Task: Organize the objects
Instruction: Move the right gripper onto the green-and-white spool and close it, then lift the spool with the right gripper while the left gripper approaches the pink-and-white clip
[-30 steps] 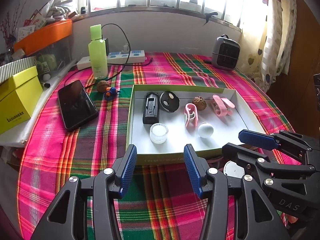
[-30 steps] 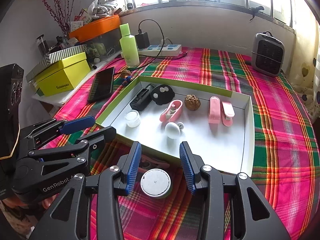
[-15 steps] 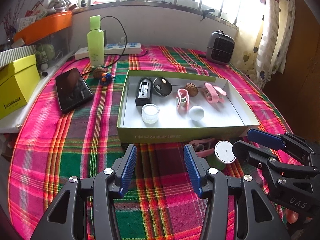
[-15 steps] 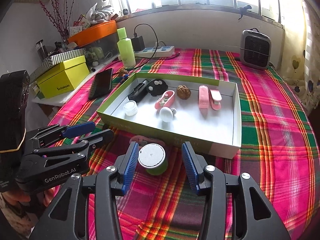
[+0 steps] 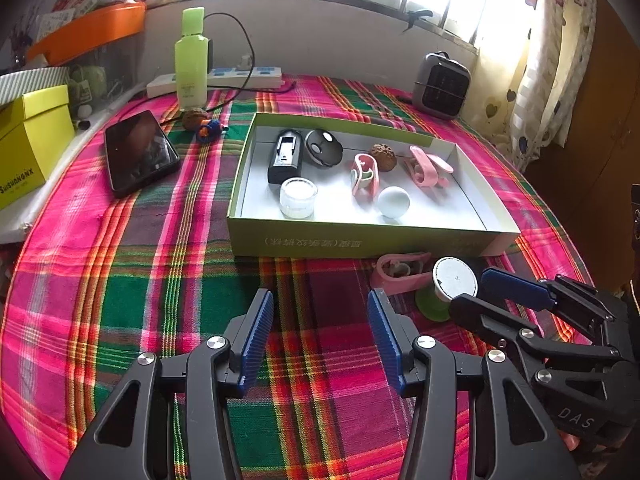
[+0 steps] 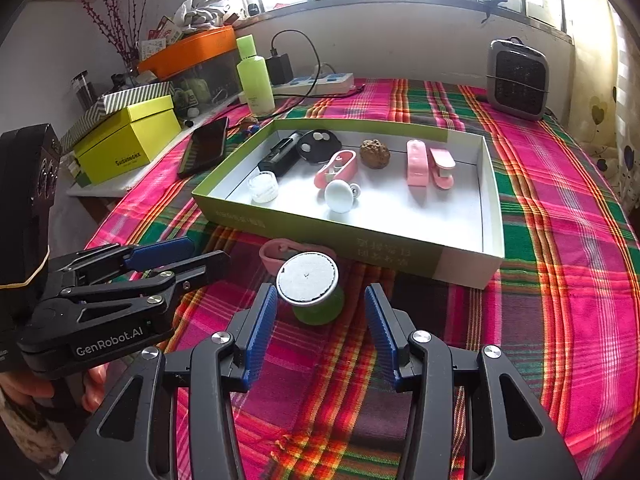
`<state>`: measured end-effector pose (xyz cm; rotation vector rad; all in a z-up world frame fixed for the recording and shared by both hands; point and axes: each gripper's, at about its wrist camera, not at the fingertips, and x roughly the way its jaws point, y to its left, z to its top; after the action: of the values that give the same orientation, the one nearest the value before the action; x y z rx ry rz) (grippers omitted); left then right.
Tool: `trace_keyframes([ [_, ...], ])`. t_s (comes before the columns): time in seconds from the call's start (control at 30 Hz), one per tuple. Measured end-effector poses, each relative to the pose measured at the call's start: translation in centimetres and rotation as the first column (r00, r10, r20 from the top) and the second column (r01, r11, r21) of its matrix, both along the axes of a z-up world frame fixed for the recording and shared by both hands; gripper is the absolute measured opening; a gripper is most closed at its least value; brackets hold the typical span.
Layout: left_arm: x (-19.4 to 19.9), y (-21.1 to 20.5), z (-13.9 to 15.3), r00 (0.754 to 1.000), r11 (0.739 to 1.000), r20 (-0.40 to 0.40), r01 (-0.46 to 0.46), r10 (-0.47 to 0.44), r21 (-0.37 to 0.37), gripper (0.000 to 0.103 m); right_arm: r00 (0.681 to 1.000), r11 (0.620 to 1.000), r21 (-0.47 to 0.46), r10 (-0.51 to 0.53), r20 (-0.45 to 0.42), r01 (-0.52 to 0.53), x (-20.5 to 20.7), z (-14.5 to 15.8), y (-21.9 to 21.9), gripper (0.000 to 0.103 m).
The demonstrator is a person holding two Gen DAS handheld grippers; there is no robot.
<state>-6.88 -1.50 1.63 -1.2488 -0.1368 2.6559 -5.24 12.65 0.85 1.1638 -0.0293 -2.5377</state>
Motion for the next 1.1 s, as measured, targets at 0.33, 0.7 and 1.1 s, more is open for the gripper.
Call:
trace_keyframes([
  [0.33,-0.3,-0.2,-0.6,1.000,1.000,0.018,0.006,-0.006,0.006,0.048,1.000,0.999,0.044,0.006,-0.005,-0.006,-0.9,-0.5,-1.0,0.047],
  [0.7,-0.5,-0.2,-0.8,1.000,1.000,0.022,0.020,-0.021,0.018,0.048,1.000,0.999,0.050,-0.004,-0.029,0.006,-1.0,-0.4,-0.9,0.046],
  [1.1,-1.0,0.5,-0.9,0.997,0.996,0.014,0.078,-0.079,0.050,0.048,0.999,0.999,0.034,-0.035,-0.030,0.036,-0.4,-0.1,0.4,0.036],
])
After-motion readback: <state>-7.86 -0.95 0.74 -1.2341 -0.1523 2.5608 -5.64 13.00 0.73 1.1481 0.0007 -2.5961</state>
